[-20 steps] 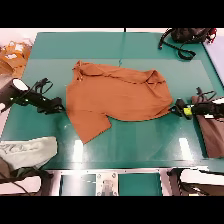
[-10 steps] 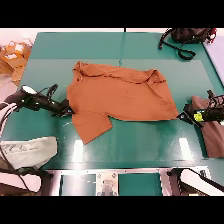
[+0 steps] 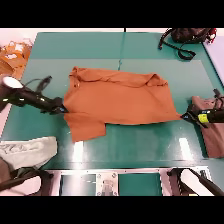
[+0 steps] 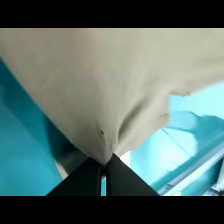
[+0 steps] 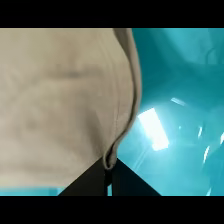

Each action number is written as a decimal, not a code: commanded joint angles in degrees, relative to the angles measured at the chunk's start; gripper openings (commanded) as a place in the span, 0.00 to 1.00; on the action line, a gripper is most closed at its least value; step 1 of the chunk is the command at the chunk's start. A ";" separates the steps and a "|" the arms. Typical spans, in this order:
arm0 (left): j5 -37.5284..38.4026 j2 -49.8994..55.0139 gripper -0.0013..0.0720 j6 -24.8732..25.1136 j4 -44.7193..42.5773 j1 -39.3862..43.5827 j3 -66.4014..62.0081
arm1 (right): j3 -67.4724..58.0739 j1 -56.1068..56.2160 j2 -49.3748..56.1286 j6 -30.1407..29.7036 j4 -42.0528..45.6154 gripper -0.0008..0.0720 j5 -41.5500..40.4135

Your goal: Fold the shirts.

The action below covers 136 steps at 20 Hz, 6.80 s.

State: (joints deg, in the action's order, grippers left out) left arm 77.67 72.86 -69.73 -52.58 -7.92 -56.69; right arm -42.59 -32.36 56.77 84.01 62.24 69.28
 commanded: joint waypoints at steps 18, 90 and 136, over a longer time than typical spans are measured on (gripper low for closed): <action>-6.05 -29.09 0.05 -6.93 -3.63 -0.04 -71.49 | -70.77 0.02 -15.26 6.49 -8.52 0.03 -6.75; 14.80 19.10 0.05 -10.45 -17.49 1.57 -30.69 | -50.97 16.83 41.20 7.58 10.91 0.03 23.26; -11.58 -30.88 0.05 -10.47 9.57 1.75 23.98 | 5.62 10.99 -2.03 5.95 -4.55 0.03 -5.38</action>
State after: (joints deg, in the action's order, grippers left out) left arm 70.46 41.15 -80.82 -45.10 -6.15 -30.00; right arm -33.74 -22.72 54.68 90.80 62.00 66.32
